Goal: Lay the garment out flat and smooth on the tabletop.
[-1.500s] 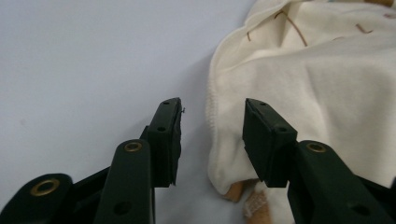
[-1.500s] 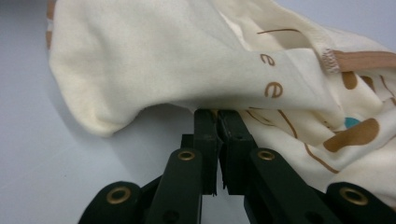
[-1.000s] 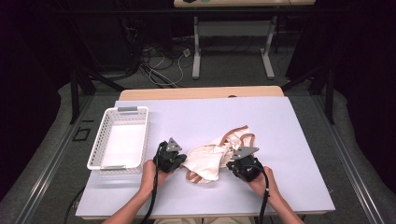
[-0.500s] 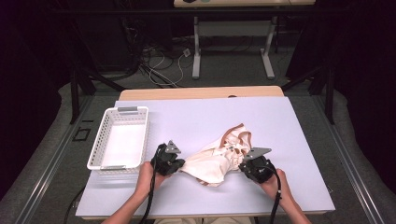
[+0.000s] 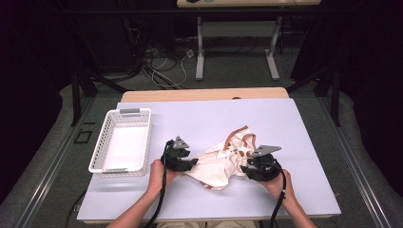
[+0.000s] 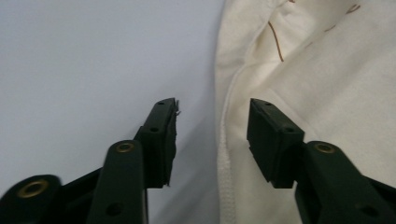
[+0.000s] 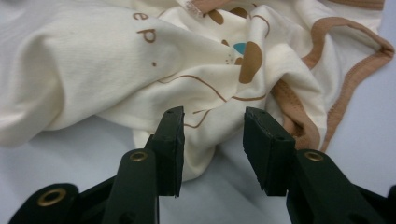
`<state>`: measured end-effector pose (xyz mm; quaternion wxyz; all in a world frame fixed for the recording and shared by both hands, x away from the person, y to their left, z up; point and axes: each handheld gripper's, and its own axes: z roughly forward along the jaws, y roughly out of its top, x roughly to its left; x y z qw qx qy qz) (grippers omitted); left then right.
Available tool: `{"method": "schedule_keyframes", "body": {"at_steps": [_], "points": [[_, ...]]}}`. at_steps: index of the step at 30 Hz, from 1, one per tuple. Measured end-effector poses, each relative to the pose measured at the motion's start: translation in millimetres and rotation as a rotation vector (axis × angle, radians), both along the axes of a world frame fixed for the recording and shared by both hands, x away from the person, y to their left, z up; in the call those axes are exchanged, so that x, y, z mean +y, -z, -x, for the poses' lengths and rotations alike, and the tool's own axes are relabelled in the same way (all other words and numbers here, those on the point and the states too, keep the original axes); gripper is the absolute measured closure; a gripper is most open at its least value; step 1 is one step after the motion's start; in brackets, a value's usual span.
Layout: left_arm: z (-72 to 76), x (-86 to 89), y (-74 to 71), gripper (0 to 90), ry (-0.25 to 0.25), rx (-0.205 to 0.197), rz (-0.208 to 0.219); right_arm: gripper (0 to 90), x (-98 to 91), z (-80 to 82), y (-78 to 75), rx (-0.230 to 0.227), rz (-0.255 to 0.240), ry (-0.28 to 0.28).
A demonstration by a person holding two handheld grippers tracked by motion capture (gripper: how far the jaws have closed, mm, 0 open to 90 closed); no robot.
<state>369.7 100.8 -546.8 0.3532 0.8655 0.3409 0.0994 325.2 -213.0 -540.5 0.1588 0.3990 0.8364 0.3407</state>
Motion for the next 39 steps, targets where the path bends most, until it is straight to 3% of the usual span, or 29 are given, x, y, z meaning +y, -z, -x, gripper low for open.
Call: {"method": "schedule_keyframes", "body": {"at_steps": [3,5,11,15,26,38,39], "points": [[1.6,-3.6,4.4,64.6,0.04,-0.043,0.006,58.1,1.7,-3.5,4.4,-0.026,0.021,0.042],[2.8,-5.3,6.1,70.6,0.052,-0.058,-0.026,60.7,1.8,-5.9,6.8,-0.033,0.031,0.056],[3.6,-4.3,10.3,86.3,0.052,-0.064,-0.039,80.5,-0.2,-7.3,9.9,-0.019,0.026,0.065],[3.1,-3.1,10.7,87.6,0.05,-0.069,-0.04,85.8,0.0,-7.0,11.1,-0.026,0.021,0.067],[11.3,0.7,1.3,88.6,0.071,-0.084,-0.052,87.2,-3.0,-5.1,6.3,-0.043,0.015,0.067],[25.8,14.3,-6.5,88.5,0.088,-0.024,-0.103,87.4,0.1,-3.1,5.0,-0.061,0.035,0.049],[27.1,15.1,-7.0,88.5,0.088,-0.017,-0.108,87.4,-0.2,-2.4,3.7,-0.044,0.042,0.054]]}}
